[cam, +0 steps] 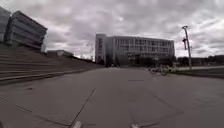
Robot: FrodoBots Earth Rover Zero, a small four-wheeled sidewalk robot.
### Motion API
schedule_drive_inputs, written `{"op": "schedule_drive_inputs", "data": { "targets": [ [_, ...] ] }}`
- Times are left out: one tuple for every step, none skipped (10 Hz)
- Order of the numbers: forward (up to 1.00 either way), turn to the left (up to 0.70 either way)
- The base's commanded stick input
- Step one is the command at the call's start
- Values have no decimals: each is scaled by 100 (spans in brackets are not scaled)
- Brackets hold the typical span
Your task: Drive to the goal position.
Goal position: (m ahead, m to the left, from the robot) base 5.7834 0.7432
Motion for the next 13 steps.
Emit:
{"op": "schedule_drive_inputs", "data": {
  "targets": [
    [70, 0],
    [70, 0],
    [70, 0],
    [70, 0],
    [70, 0],
    [70, 7],
    [70, 17],
    [70, 11],
    [70, 0],
    [70, 0],
    [70, 0],
    [70, 0],
    [70, 0]
  ]
}}
